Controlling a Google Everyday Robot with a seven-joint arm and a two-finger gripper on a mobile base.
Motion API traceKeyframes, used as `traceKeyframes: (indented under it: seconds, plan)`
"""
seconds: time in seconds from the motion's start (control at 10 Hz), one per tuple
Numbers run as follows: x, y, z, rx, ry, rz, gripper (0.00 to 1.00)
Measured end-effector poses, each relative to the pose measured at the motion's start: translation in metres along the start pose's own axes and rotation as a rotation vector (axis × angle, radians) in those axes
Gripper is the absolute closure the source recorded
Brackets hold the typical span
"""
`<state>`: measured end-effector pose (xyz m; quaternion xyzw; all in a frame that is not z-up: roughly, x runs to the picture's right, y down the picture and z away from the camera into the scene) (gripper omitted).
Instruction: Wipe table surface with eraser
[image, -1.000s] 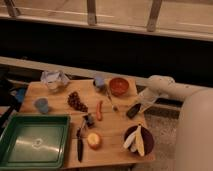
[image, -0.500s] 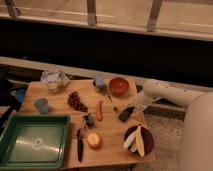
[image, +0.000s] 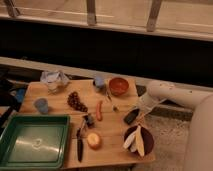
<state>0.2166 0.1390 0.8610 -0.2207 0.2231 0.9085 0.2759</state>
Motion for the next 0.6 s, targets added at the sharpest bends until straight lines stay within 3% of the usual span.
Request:
traceKeyframes:
  seconds: [0.3, 0.6]
  plan:
    - [-0.030, 0.013, 0.008, 0.017, -0.006, 0.020, 1.00]
    - [-0.021, 0.048, 0.020, -0.002, 0.006, -0.018, 1.00]
